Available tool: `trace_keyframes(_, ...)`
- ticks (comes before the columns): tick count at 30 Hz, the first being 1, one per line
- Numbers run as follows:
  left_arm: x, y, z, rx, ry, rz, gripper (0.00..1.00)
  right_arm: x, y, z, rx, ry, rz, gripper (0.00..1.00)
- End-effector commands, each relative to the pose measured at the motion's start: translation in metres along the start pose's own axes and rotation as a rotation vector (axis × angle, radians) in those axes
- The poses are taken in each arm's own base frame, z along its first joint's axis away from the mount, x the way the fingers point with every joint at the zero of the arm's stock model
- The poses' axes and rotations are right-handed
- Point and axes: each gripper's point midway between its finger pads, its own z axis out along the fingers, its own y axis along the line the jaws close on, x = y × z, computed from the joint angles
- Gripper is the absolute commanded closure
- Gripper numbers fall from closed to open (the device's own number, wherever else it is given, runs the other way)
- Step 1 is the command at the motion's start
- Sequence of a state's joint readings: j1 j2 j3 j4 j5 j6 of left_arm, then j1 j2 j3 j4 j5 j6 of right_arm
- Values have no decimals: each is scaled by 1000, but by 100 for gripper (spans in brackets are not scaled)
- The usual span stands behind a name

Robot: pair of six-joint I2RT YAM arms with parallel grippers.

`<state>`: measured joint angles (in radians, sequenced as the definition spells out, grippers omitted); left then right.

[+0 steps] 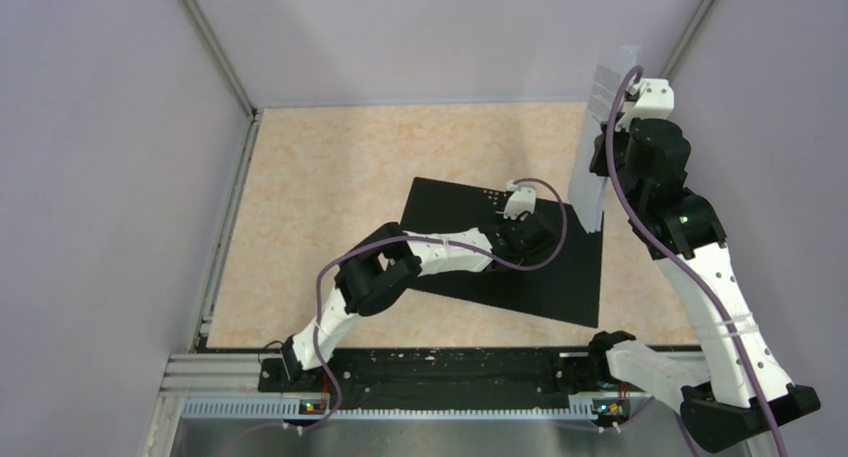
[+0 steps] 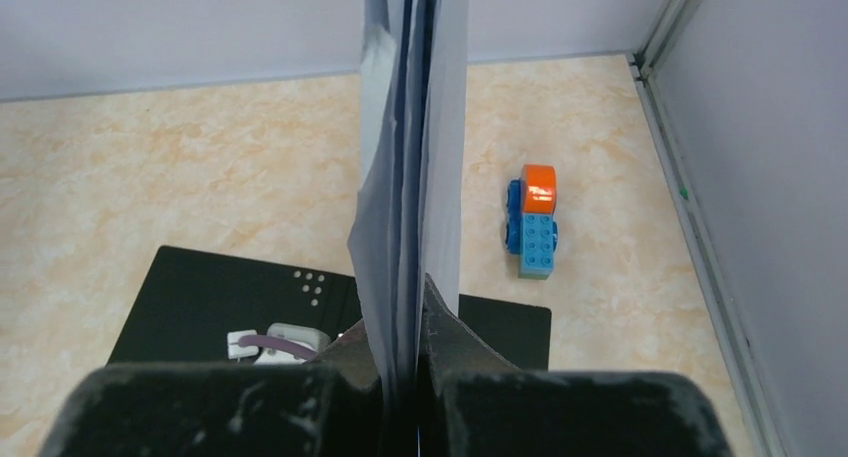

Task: Put the files into the folder

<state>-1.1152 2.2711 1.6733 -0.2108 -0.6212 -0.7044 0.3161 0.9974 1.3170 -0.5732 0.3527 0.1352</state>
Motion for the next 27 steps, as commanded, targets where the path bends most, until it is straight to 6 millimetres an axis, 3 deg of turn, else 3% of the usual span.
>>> trace_keyframes(1,-9,48,-14,-124,6,-53,97,0,17,5,-85,7,19,100)
trace_keyframes(9,-7,122,-46,-223,11,-107,100,25,68,21,-320,88,76,100)
trace_keyframes(15,-5,157,-56,-216,47,-125,100,39,104,23,-486,132,159,100)
trace_keyframes(22,-5,169,-61,-170,86,-101,100,53,129,25,-578,192,226,100)
trace_keyframes(27,-14,163,-65,-118,95,-88,85,63,127,30,-557,219,236,100)
